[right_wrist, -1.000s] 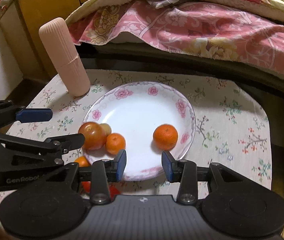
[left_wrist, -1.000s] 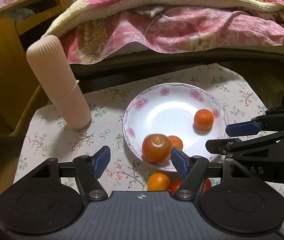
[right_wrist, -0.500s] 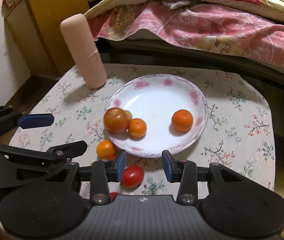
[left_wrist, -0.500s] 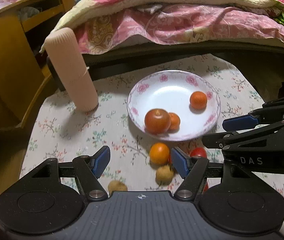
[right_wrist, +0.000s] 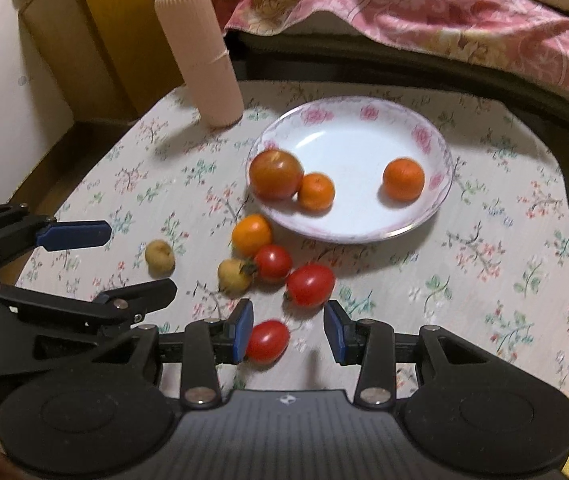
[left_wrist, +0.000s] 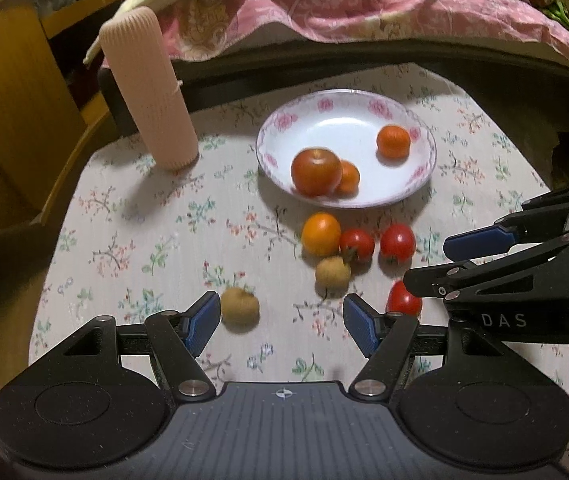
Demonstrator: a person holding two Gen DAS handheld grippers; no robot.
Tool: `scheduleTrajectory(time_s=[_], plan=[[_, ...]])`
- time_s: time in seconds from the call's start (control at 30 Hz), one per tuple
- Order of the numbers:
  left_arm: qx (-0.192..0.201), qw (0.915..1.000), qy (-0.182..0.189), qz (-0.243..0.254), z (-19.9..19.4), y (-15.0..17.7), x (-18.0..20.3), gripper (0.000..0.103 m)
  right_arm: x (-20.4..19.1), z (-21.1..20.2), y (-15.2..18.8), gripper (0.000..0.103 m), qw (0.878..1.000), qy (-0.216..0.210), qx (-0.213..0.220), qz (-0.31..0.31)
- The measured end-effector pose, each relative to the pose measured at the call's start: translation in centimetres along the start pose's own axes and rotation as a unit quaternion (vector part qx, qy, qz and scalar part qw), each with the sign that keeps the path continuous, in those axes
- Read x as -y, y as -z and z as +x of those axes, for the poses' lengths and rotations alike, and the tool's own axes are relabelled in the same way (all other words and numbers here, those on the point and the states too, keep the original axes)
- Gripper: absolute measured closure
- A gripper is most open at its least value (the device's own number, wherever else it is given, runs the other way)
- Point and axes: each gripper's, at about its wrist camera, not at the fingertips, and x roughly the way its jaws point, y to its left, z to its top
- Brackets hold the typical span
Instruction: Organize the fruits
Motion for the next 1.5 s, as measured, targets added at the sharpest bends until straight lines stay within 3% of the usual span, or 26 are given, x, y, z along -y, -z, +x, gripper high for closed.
scheduleTrajectory(time_s=[1.03, 1.5], plan=[[-0.049, 0.9985, 0.017, 0.018, 2.4, 2.1, -0.5, 0.025, -1.4, 3.4, 1.3, 0.062, 0.997, -0.019, -0.052, -0.048], [-0.048, 0.9983, 0.032, -0.005, 2.4, 2.4, -2.4, 0.024, -1.0, 3.7, 1.2, 0.062, 0.997, -0.018, -0.044, -0.054]])
